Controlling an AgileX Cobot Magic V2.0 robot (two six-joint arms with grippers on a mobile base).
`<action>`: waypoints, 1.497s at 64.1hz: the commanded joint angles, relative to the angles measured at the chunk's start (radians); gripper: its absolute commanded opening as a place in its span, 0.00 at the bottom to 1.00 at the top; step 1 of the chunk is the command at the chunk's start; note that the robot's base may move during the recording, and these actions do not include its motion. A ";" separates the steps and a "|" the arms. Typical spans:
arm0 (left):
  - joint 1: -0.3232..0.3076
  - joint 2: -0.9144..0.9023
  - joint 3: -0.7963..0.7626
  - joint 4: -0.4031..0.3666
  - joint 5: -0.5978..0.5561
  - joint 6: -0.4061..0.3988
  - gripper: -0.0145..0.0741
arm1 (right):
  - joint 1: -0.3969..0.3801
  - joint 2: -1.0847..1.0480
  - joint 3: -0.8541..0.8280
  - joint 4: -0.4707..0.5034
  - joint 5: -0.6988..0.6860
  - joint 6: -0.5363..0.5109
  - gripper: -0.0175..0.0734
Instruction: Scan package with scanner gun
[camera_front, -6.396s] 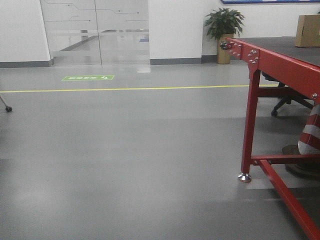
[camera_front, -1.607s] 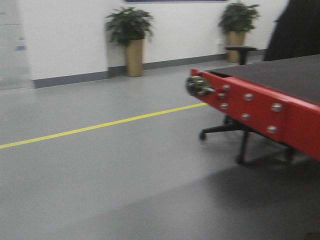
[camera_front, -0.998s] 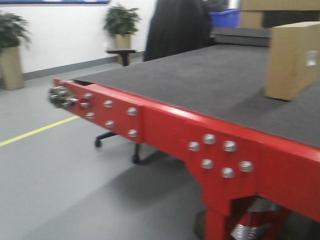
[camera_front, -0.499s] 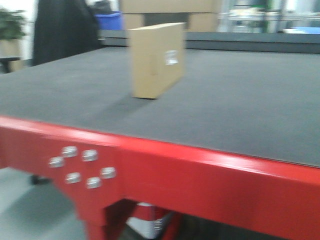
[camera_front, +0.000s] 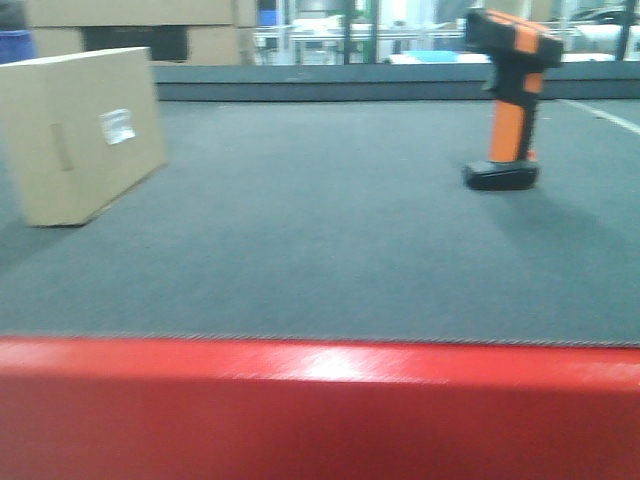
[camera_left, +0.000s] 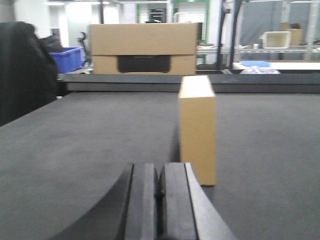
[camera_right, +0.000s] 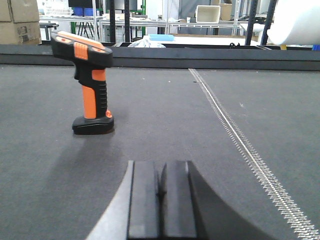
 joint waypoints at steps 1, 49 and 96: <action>-0.007 -0.004 -0.001 -0.006 -0.017 -0.004 0.04 | 0.019 -0.004 0.000 -0.006 -0.021 -0.001 0.02; -0.007 -0.004 -0.001 -0.006 -0.017 -0.004 0.04 | 0.070 -0.004 0.000 -0.006 -0.021 -0.001 0.02; -0.007 -0.004 -0.001 -0.006 -0.017 -0.004 0.04 | 0.070 -0.004 0.000 -0.006 -0.021 -0.001 0.02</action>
